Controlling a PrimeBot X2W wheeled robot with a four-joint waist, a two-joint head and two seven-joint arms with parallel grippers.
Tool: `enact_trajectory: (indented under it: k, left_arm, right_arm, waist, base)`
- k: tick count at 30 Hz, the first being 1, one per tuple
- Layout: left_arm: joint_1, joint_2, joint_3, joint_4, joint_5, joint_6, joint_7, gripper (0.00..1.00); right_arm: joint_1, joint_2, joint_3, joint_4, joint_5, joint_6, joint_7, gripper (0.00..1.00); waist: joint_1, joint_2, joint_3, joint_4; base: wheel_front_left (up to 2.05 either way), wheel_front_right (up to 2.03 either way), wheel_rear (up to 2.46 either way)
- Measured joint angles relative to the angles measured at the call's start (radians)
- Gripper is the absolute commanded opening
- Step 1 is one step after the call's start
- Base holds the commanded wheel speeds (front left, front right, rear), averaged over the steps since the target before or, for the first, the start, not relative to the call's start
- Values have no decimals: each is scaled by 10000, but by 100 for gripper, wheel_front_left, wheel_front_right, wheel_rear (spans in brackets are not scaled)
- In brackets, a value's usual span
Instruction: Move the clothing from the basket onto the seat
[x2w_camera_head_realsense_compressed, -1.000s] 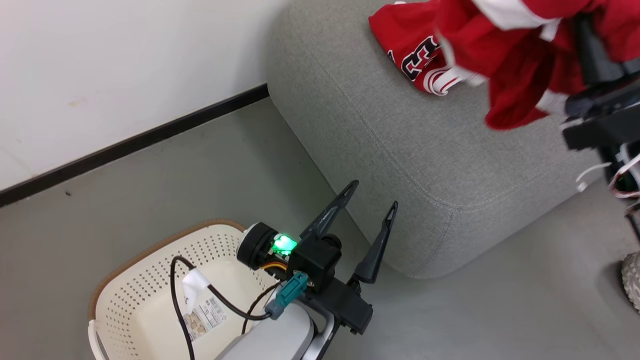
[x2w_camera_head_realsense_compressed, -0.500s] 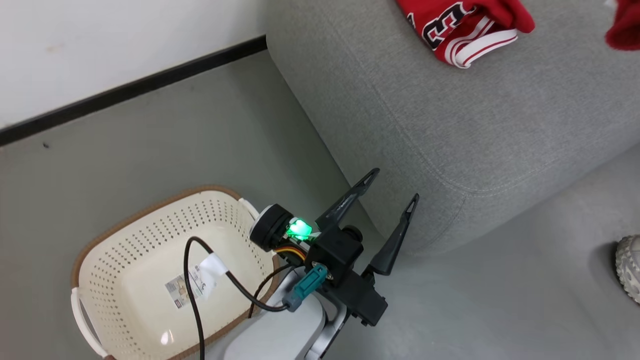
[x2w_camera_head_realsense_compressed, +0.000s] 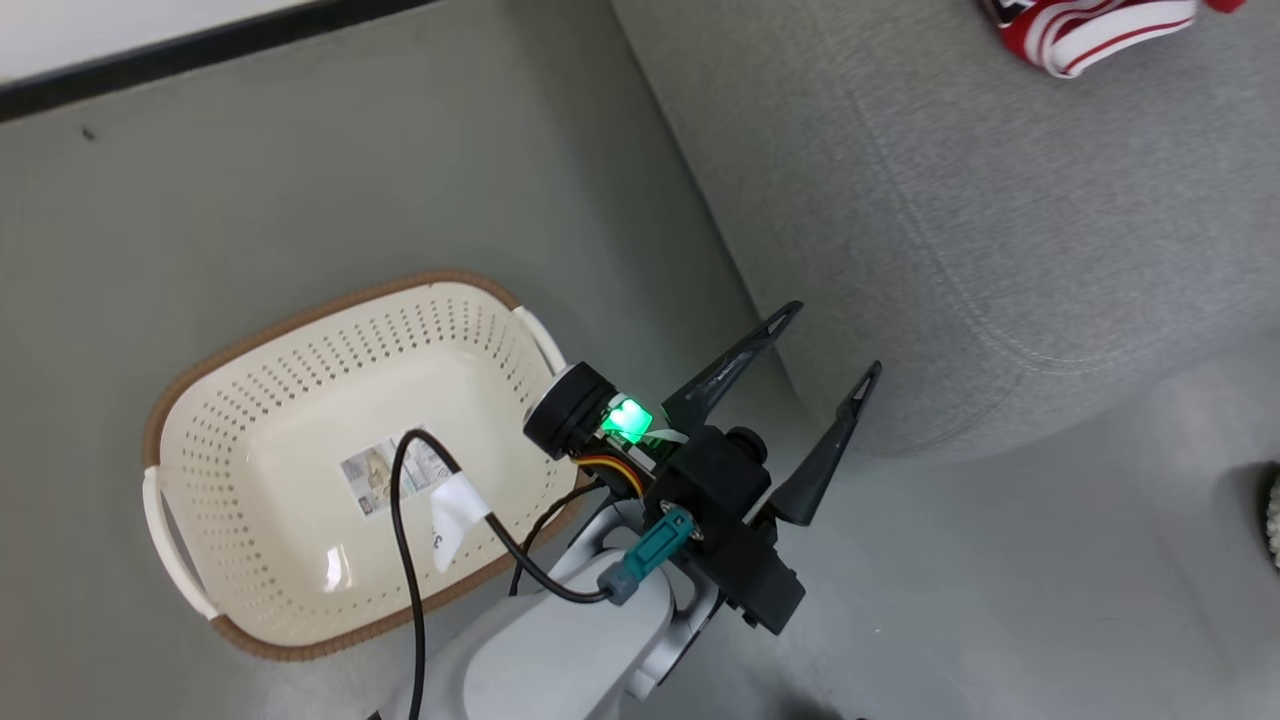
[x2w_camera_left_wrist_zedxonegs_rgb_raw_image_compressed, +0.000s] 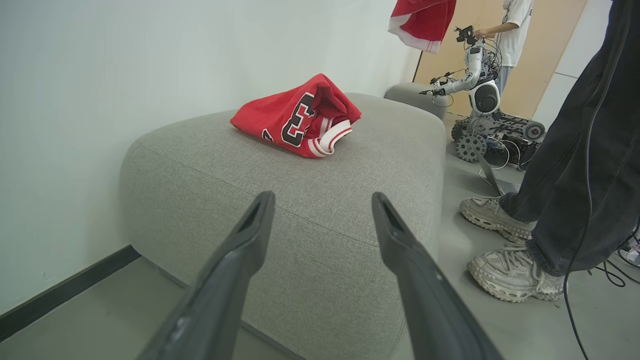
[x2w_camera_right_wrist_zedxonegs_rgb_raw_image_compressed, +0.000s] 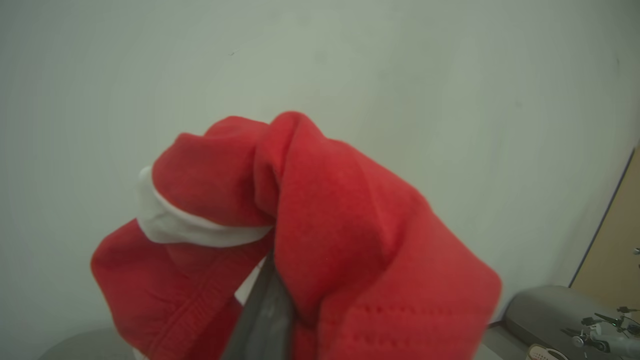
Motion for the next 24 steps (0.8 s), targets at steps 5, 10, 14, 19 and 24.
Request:
enact_trajectory:
  k: [5, 10, 14, 19, 24]
  left_arm:
    - [-207, 10, -238, -31, -44, 12, 0, 100]
    - [-472, 15, -447, -128, -94, 13, 0, 100]
    - [-645, 15, -506, -198, -148, 19, 0, 100]
    - [-649, 10, -339, -182, -146, 21, 0, 100]
    - [-660, 10, -217, -159, -146, 21, 0, 100]
  right_arm:
    - [-784, -550, -75, 543, -8, 0, 0, 0]
    - [-1403, -867, -203, 1229, 21, 0, 0, 0]
    - [-1743, -1166, -267, 1862, 19, 0, 0, 0]
    - [-2188, -1312, -259, 2324, 94, 0, 0, 0]
    - [-2170, -709, 46, 2819, 399, 0, 0, 0]
  waist:
    - [-1, 0, 546, 390]
    - [-1, 0, 1075, 803]
    - [-1, 1, 1451, 1157]
    - [-1, 0, 1896, 1569]
    - [0, 0, 2274, 1913]
  base:
    - [0, 0, 0]
    - [0, 0, 0]
    - [0, 0, 0]
    - [0, 0, 0]
    - [0, 0, 0]
